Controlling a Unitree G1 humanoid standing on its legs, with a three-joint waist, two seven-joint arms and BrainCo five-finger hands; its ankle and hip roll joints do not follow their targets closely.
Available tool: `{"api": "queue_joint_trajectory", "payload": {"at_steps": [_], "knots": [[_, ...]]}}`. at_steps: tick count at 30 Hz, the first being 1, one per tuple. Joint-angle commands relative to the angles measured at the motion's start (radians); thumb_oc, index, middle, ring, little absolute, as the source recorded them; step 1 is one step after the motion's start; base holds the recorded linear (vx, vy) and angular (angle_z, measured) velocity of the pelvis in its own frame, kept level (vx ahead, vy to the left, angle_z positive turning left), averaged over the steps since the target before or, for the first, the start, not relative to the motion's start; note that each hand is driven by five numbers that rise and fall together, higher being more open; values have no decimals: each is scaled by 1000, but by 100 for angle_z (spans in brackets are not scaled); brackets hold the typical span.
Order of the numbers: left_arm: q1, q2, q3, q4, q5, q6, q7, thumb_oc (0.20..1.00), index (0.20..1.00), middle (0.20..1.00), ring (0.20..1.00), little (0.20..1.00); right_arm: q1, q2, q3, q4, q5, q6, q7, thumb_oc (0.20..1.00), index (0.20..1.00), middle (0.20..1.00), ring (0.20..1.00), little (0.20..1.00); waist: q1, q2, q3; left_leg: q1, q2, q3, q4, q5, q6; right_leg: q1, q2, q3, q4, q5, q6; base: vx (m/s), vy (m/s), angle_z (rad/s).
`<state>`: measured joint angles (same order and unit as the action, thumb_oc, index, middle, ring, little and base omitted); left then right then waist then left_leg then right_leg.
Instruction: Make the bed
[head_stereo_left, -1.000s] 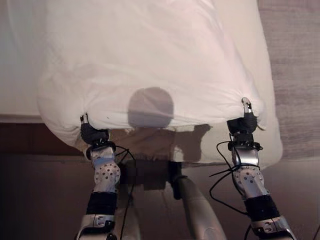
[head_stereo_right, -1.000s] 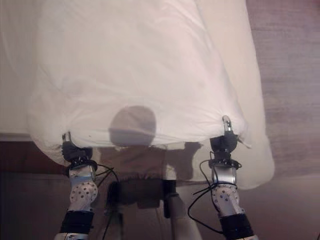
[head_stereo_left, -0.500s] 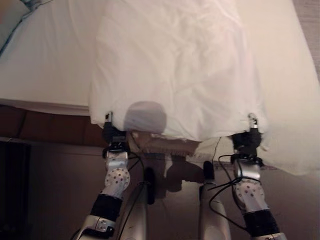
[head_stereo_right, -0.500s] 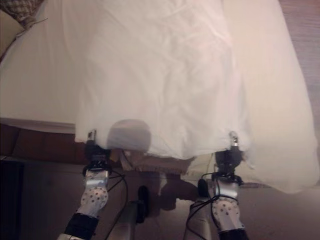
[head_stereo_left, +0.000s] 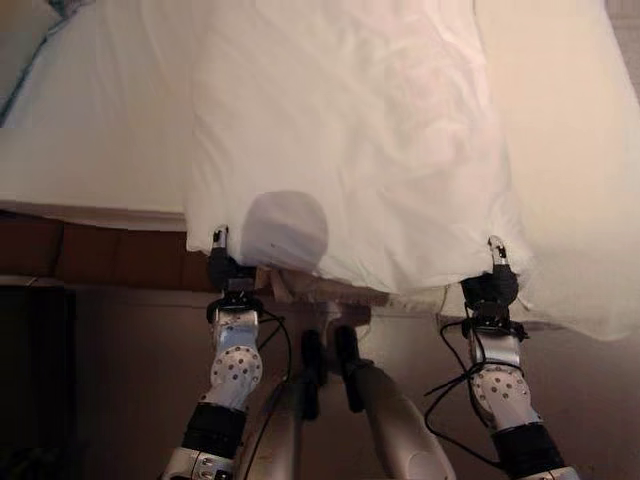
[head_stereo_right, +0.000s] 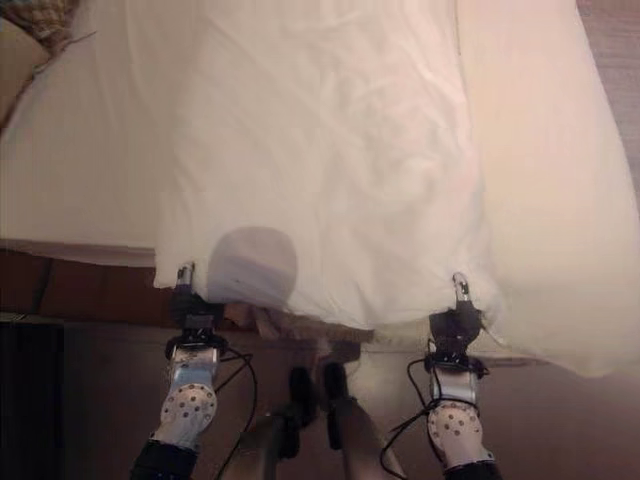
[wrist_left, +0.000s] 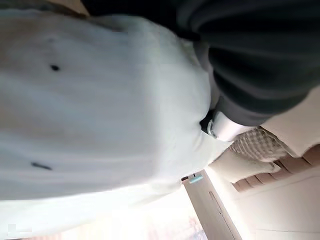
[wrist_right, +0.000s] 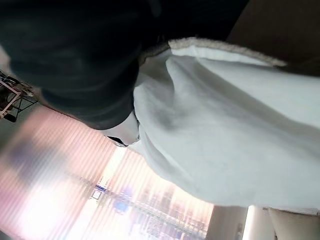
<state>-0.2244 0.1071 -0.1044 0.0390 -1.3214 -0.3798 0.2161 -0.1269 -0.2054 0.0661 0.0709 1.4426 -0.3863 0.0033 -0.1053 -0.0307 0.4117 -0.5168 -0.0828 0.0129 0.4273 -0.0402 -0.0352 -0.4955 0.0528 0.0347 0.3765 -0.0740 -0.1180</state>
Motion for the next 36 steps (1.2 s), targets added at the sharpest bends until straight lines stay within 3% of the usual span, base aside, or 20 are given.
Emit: {"api": "queue_joint_trajectory", "payload": {"at_steps": [1,2,3,5,6,7,10,12,13,14,15,16,19,20,21,22,23,25,29,36], "knots": [[34,0,13,-124,47,-46,-40,200,200,200,200,200,29,-33,-44,-98,-52,-41,33,200,200,200,200,200,-14,6,-71,-14,115,-106,-126,74,-5,43,5,54,-49,-9,160,99,244,9],[37,12,28,-145,62,-59,-29,200,200,200,200,200,28,-30,-37,-95,-46,-45,37,200,200,200,200,200,3,1,-67,8,164,-220,-222,140,-17,32,3,89,-12,-30,158,105,334,8],[34,16,32,-151,60,-69,-23,200,200,200,200,200,20,-29,-32,-91,-42,-49,36,200,200,200,200,200,7,6,-68,0,203,-264,-274,186,-35,19,6,106,5,-39,160,73,273,-11],[32,20,38,-150,68,-74,-17,200,200,200,200,200,16,-27,-36,-88,-37,-55,38,200,200,200,200,200,8,9,-65,13,241,-283,-347,226,-48,21,-3,126,24,-58,167,95,399,-33],[22,26,34,-145,74,-73,-19,200,200,200,200,200,17,-26,-35,-87,-30,-58,35,200,200,200,200,200,6,32,-66,27,271,-223,-395,246,-69,25,-31,131,31,-65,185,121,531,-37],[21,26,34,-144,73,-73,-20,200,200,200,200,200,17,-26,-35,-87,-30,-58,35,200,200,200,200,200,8,30,-64,32,270,-220,-398,247,-69,27,-31,134,31,-66,186,120,635,-29],[-8,49,-10,-132,55,-65,-43,200,200,200,200,200,14,-17,-30,-100,-34,-61,34,200,200,200,200,200,4,40,-61,11,225,-196,-306,169,-69,27,-111,176,-6,-11,239,61,611,-27],[-21,64,-48,-103,46,-44,-55,200,200,200,200,200,19,-9,-46,-106,-31,-63,27,200,200,200,200,200,-20,38,-64,-41,130,-111,-113,44,-43,81,-241,190,-115,124,287,169,964,-16],[3,70,-61,-101,50,-37,-67,200,200,200,200,200,12,-3,-40,-108,-39,-53,21,200,200,200,200,200,-11,50,-69,-34,97,-44,-60,-13,-12,103,-332,162,-204,244,272,188,902,32],[3,70,-61,-101,50,-37,-67,200,200,200,200,200,11,-3,-40,-107,-39,-53,21,200,200,200,200,200,-11,49,-72,-36,96,-43,-63,-9,-11,100,-333,163,-207,248,273,178,852,34],[16,75,-63,-107,53,-33,-69,200,200,200,200,200,-5,3,-36,-98,-44,-54,20,200,200,200,200,200,8,49,-74,-28,86,-14,-47,-40,4,108,-380,86,-267,304,271,100,449,-33],[30,80,-59,-112,66,-27,-73,200,200,200,200,200,-12,7,-39,-87,-57,-44,23,200,200,200,200,200,12,48,-82,-34,72,0,-32,-44,15,115,-382,37,-291,296,264,127,583,-69],[44,78,-54,-110,69,-17,-71,200,200,200,200,200,-9,14,-40,-75,-22,-42,36,200,200,200,200,200,-7,50,-94,-4,37,17,-97,-25,26,94,-260,72,-267,176,238,34,390,-55],[44,78,-54,-110,69,-17,-71,200,200,200,200,200,-9,14,-40,-75,-22,-42,36,200,200,200,200,200,-7,50,-94,-4,37,17,-97,-25,26,94,-260,72,-267,176,238,-21,389,40],[51,71,-45,-117,84,-1,-58,200,200,200,200,200,-2,17,-36,-72,-22,-44,34,200,200,200,200,200,-9,37,-90,44,-1,43,-181,0,29,49,-105,18,-209,101,224,-17,266,29],[51,71,-45,-117,85,-1,-58,200,200,200,200,200,-1,16,-36,-72,-22,-44,34,200,200,200,200,200,-10,36,-88,50,-2,43,-186,1,28,50,-106,19,-204,97,223,-18,331,-15],[56,68,-46,-109,91,8,-56,200,200,200,200,200,5,20,-35,-64,-21,-42,39,200,200,200,200,200,-12,32,-89,70,-13,52,-227,18,27,29,-44,-4,-176,91,214,9,104,-25],[58,65,-50,-121,103,9,-53,200,200,200,200,200,22,16,-29,-63,-21,-45,43,200,200,200,200,200,-20,32,-90,107,-36,55,-302,58,17,41,17,0,-181,75,198,1,118,-5],[67,55,-67,-123,103,10,-44,200,200,200,200,200,34,18,-24,-65,-4,-52,45,200,200,200,200,200,-22,47,-98,117,-38,48,-328,70,36,15,62,58,-142,68,182,-11,17,-9],[82,19,-76,-109,68,4,-51,200,200,200,200,200,43,-13,-42,-65,-16,-56,30,200,200,200,200,200,-23,86,-110,86,-29,75,-250,63,25,68,22,81,-235,94,196,-11,-72,-6]]}}
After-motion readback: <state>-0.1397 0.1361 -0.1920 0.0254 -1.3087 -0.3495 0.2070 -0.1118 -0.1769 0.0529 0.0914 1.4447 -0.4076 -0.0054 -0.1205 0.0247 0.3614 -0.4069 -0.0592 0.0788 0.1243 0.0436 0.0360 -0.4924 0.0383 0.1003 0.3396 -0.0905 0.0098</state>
